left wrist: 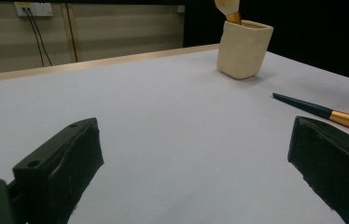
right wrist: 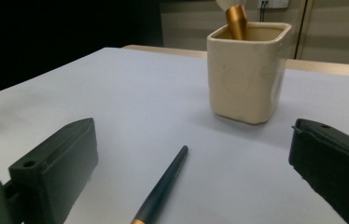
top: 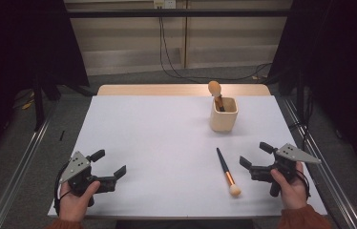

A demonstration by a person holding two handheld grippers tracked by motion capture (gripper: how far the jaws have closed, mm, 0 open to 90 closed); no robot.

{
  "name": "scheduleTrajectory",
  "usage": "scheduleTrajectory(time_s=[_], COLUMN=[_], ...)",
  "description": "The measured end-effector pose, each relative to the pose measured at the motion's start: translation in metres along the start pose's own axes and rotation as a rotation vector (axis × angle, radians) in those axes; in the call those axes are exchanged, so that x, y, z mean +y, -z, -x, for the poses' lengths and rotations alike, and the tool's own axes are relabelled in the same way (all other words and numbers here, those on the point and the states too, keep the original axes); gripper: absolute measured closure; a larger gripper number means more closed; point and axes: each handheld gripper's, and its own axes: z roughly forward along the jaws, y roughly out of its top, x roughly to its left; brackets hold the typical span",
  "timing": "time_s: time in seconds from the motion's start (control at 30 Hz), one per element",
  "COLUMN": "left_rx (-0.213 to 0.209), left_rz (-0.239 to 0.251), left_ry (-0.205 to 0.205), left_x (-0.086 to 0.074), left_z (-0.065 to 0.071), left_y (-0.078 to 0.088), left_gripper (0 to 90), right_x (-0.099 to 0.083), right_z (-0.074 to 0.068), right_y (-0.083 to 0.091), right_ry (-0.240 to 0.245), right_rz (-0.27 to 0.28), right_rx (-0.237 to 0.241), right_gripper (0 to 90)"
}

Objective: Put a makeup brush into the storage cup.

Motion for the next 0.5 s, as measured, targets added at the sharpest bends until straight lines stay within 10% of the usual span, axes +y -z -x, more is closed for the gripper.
scheduleTrajectory(time_s=[0.5], left_rx=[0.001], left_rz=[0.002], left_ry=[-0.002], left_x=[0.000], left_z=[0.000], left_y=[0.000], left_gripper=[2.8], right_x=[0.009], right_z=[-0.009], right_y=[-0.022], right_ry=[0.028], right_rz=[-0.106], right_rx=[0.073], right_gripper=[0.6])
